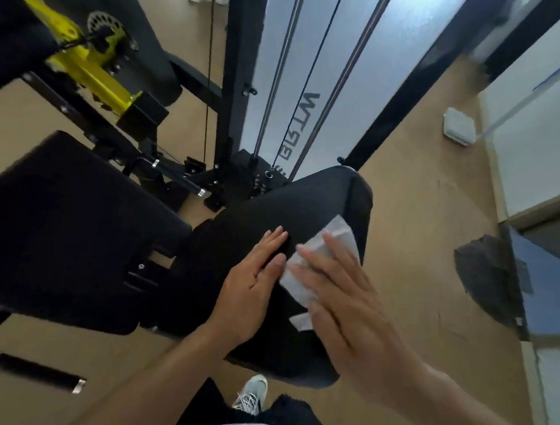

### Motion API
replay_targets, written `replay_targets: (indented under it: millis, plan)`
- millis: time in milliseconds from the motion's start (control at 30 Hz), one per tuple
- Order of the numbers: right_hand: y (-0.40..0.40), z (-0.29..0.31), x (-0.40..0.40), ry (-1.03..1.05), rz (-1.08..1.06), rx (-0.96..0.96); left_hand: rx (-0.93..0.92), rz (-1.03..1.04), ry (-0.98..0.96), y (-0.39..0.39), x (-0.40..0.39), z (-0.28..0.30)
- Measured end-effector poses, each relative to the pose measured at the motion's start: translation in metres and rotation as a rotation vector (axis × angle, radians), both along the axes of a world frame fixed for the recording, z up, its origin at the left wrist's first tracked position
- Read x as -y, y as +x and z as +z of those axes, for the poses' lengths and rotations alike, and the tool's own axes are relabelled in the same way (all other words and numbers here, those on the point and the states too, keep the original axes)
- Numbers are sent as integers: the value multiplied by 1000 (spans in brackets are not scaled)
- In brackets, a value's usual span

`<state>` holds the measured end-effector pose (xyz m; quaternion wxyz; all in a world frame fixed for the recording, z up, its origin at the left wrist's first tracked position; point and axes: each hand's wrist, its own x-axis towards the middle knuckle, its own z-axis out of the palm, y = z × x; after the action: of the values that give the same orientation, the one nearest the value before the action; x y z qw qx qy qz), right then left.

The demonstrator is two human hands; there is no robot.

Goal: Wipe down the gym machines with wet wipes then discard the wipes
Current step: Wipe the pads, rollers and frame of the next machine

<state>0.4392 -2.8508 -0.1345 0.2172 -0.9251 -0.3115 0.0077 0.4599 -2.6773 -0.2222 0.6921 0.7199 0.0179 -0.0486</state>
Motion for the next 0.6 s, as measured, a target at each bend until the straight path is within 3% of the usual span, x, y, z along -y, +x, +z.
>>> replay_targets:
  millis: [100, 267, 333, 500, 600]
  plan:
    - [30, 17, 15, -124, 273, 43, -44, 53, 25, -2, 1, -2]
    - [142, 21, 31, -204, 125, 130, -101, 118, 5, -6, 0, -2]
    - [130, 20, 26, -158, 172, 160, -102, 140, 8, -6, 3, 0]
    - [19, 13, 16, -187, 734, 156, -110, 177, 8, -4, 5, -1]
    - [56, 7, 23, -180, 741, 201, -132, 230, 35, -6, 6, -2]
